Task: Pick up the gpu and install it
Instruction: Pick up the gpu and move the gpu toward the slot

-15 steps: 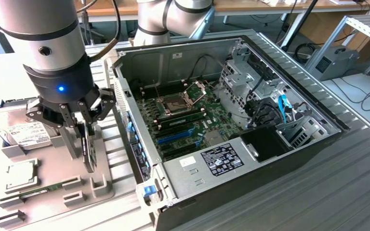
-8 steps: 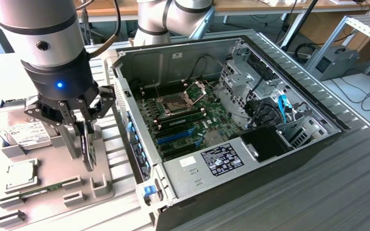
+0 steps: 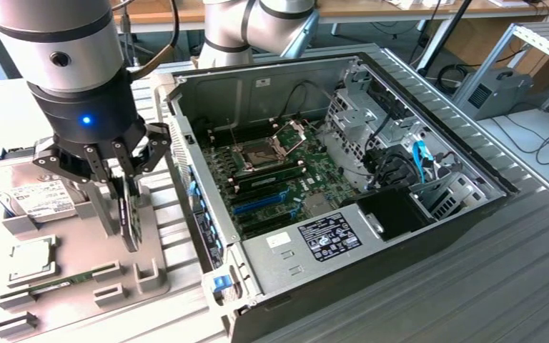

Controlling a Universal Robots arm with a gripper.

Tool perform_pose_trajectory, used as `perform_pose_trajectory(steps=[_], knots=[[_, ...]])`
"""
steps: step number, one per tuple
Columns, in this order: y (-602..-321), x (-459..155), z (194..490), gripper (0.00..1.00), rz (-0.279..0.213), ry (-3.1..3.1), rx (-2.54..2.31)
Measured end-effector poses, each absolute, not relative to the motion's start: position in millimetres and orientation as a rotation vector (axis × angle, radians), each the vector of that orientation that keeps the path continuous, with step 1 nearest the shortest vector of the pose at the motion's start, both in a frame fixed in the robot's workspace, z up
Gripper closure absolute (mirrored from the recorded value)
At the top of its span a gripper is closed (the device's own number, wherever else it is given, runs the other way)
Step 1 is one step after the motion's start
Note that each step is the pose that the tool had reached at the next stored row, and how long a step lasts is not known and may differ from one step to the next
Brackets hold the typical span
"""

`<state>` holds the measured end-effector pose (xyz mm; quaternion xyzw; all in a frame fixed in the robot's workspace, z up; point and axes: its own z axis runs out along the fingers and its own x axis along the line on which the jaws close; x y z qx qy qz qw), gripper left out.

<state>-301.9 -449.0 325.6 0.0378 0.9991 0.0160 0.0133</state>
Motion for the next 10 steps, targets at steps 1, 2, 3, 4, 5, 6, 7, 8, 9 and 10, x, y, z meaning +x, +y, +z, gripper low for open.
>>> perform_pose_trajectory(steps=[1, 2, 3, 4, 5, 6, 7, 8, 9, 10], knots=[[-449.0, -301.9, 326.3, 0.74, 0.050, 3.112, 0.118], [-449.0, -301.9, 327.1, 0.74, 0.050, 3.112, 0.118], [-449.0, -301.9, 328.9, 0.74, 0.050, 3.112, 0.118], [-449.0, -301.9, 330.3, 0.74, 0.050, 3.112, 0.118], [-449.0, -301.9, 331.2, 0.74, 0.050, 3.112, 0.118], [-449.0, -301.9, 331.9, 0.74, 0.050, 3.112, 0.118], [-449.0, -301.9, 332.8, 0.74, 0.050, 3.112, 0.118], [-449.0, -301.9, 333.5, 0.74, 0.050, 3.112, 0.118], [-449.0, -301.9, 334.3, 0.74, 0.050, 3.112, 0.118], [-449.0, -301.9, 335.1, 0.74, 0.050, 3.112, 0.118]])
